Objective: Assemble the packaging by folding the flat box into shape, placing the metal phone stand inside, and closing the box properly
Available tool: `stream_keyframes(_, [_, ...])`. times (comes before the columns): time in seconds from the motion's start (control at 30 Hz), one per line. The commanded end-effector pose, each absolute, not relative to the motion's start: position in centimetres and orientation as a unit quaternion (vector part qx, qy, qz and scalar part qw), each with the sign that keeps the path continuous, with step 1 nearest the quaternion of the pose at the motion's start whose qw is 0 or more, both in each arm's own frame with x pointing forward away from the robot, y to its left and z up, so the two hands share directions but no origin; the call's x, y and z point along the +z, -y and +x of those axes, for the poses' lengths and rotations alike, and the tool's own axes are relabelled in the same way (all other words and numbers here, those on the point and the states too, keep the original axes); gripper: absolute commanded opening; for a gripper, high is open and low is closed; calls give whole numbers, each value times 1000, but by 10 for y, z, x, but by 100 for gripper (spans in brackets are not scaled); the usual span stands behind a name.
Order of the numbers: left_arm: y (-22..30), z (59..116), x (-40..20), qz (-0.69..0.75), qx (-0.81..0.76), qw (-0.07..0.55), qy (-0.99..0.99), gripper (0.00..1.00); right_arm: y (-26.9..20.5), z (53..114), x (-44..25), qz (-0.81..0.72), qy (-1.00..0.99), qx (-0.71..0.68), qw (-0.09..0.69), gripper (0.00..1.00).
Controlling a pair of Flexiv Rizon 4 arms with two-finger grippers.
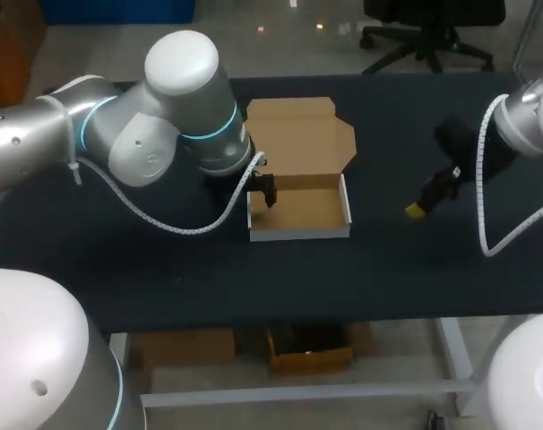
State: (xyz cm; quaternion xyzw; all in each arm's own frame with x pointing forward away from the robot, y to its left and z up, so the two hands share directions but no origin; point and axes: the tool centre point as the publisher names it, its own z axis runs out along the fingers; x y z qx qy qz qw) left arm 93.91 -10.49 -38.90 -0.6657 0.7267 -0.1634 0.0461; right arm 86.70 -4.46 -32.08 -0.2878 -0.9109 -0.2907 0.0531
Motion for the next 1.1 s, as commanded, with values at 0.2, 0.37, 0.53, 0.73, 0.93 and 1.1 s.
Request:
stream_keyframes(0.2, [92,924,-374,-614,-242,-13,-751,100,49,864,-318,-291,907,-299,50,100])
stream_keyframes(0.37, [87,917,-363,-567,-271,-40,-777,100,52,863,-316,-291,906,-303,47,100])
stream_keyframes(0.53, [79,909,-352,-527,-297,-56,-794,100,56,862,-314,-293,902,-312,45,100])
stream_keyframes(0.73, [64,898,-336,-487,-319,-76,-810,100,64,858,-310,-295,896,-328,44,100])
stream_keyframes(0.93, [48,886,-325,-462,-325,-66,-822,100,71,850,-304,-292,894,-338,41,100])
stream_keyframes(1.1, [38,879,-314,-465,-319,-47,-824,100,75,843,-301,-301,891,-337,41,100])
